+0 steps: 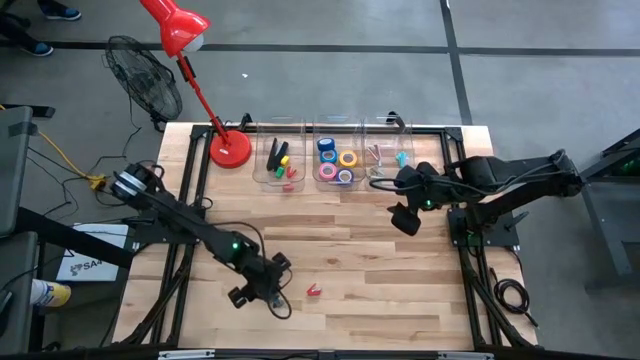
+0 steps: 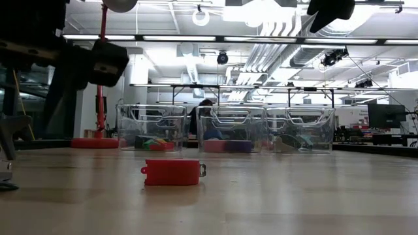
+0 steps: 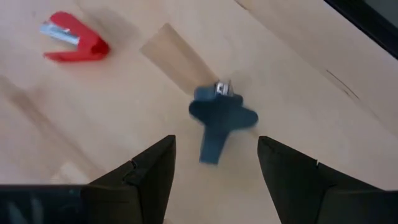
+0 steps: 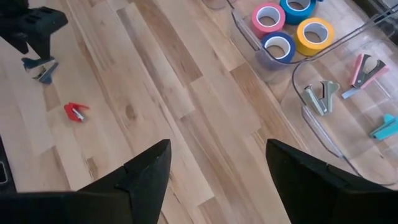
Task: Pick and place Stapler, Stapler remover, tape
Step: Put the black staple remover into the right transparent bin
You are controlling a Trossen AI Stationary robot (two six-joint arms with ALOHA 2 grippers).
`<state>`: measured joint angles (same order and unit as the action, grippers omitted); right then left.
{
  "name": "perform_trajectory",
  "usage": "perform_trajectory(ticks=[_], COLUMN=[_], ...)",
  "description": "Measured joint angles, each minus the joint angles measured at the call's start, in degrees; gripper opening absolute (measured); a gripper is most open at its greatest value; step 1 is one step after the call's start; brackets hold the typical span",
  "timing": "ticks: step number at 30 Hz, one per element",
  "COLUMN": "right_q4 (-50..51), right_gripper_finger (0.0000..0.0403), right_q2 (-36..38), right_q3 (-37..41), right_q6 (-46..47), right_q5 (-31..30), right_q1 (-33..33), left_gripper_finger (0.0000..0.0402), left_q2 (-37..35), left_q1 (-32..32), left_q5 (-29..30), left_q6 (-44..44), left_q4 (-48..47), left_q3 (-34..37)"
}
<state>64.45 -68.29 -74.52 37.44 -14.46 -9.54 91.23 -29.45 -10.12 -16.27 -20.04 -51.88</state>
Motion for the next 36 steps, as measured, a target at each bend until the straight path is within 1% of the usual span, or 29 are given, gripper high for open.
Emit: perform_trajectory(ticks=[8,13,17,20,28,32,36], right_q4=[0.04,0.03,0.07,0.07,0.09,0.09,0.09], right_gripper_finger=[0.0255,0.0255,0.0255,0.0255,0.0255,0.0255,0.0255], right_q2=[0.00,0.00,0.00,0.00,0.00,0.00,0.00], right_q3=[0.00,0.00,0.00,0.00,0.00,0.00,0.00], right_q6=[-0.45,-0.47,-0.66,-0.96,-1.55,-1.91,-1.93], right_q5=[0.05,0.08,0.06,0.06,0.01,-0.09,-0.12], right_q1=[0.00,0.00,0.00,0.00,0.00,0.00,0.00], left_gripper_finger=[0.0223,0.0223,0.0214,0.0189,0.0101,0.0071,0.0029], left_q2=[2.90,5.33,5.85,5.83,5.83,5.83,5.78], left_q1=[-0.22,-0.22,-0.22,-0.22,-0.22,-0.22,-0.20], left_q5=[-0.08,-0.84,0.47,0.69,0.71,0.73,0.79], left_q6=[-0.31,-0.40,-0.40,-0.36,0.50,2.96,4.39], left_q4=[6.13,7.07,9.49,10.96,10.77,10.91,11.22], left_q3=[-0.07,-0.02,-0.02,-0.02,-0.02,-0.02,-0.02])
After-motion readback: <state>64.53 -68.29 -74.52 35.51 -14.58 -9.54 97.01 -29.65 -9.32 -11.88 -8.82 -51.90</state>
